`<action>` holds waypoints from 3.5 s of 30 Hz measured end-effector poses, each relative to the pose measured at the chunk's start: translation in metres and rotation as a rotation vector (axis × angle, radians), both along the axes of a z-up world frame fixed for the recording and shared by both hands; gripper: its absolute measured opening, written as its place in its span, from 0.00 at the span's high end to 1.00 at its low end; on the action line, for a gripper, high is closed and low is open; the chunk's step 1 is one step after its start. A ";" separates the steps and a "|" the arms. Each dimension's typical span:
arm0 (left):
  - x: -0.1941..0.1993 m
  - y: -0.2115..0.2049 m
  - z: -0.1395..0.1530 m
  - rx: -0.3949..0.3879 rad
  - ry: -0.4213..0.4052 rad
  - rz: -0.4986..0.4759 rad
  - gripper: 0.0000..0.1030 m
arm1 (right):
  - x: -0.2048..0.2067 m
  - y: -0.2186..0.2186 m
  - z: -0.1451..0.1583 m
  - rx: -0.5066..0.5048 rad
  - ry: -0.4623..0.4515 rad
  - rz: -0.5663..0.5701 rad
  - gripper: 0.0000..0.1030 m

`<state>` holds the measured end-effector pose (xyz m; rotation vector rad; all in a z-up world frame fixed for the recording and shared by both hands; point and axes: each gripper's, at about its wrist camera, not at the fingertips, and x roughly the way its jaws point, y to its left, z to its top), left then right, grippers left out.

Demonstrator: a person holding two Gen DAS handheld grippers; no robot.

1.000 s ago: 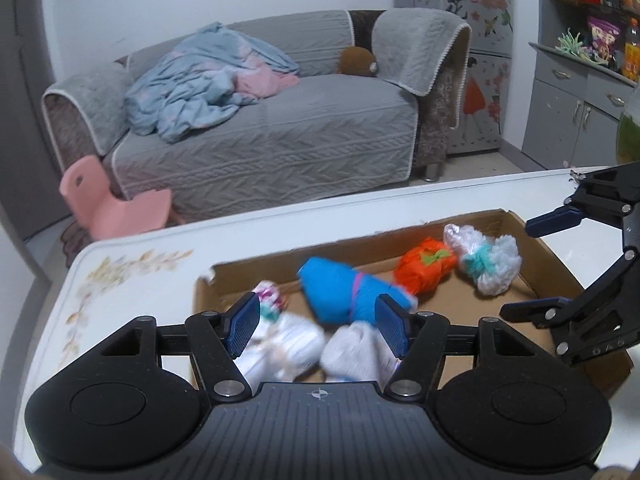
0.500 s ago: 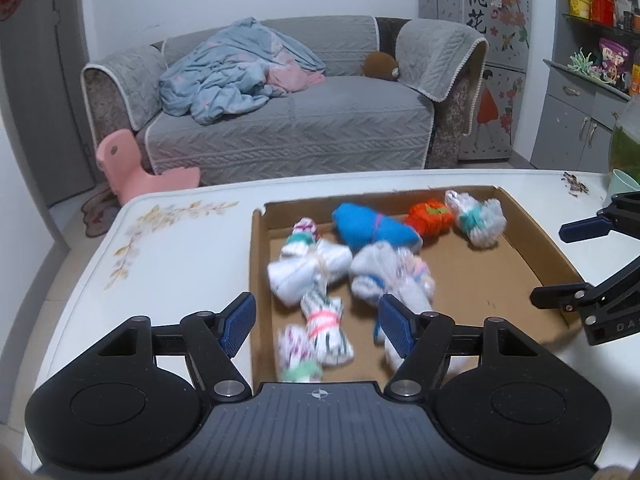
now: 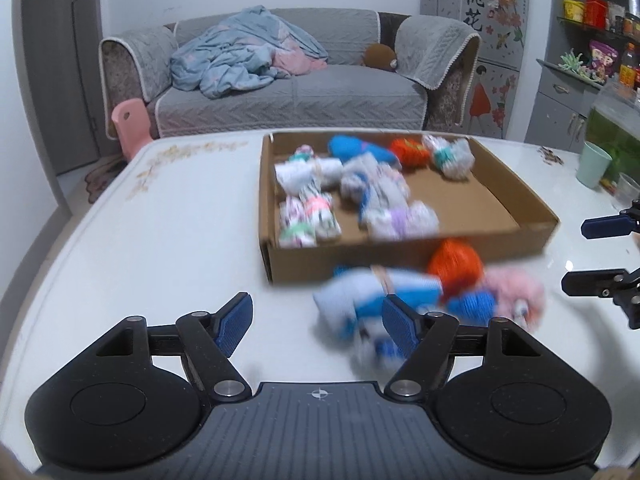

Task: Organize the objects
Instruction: 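Grasp the grey towel bundle with the left tool while the right tool grasps the clear plastic roll, then carry both bundles into the box and open both tools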

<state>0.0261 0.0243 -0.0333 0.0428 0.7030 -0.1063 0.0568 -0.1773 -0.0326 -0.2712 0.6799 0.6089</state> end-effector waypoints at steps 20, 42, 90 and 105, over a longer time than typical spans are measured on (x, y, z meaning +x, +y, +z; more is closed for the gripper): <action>-0.059 -0.009 -0.042 -0.022 -0.002 -0.084 0.16 | -0.090 0.040 -0.064 0.111 0.043 0.059 0.19; 0.012 -0.042 -0.052 -0.015 -0.004 -0.104 0.12 | -0.110 0.025 -0.063 0.129 0.015 0.242 0.48; -0.026 -0.064 0.053 0.081 -0.168 -0.449 0.38 | -0.061 -0.037 0.031 0.085 -0.145 0.231 0.71; 0.079 -0.117 0.074 0.112 -0.165 -0.545 0.38 | 0.055 -0.027 0.046 0.008 -0.153 0.223 0.71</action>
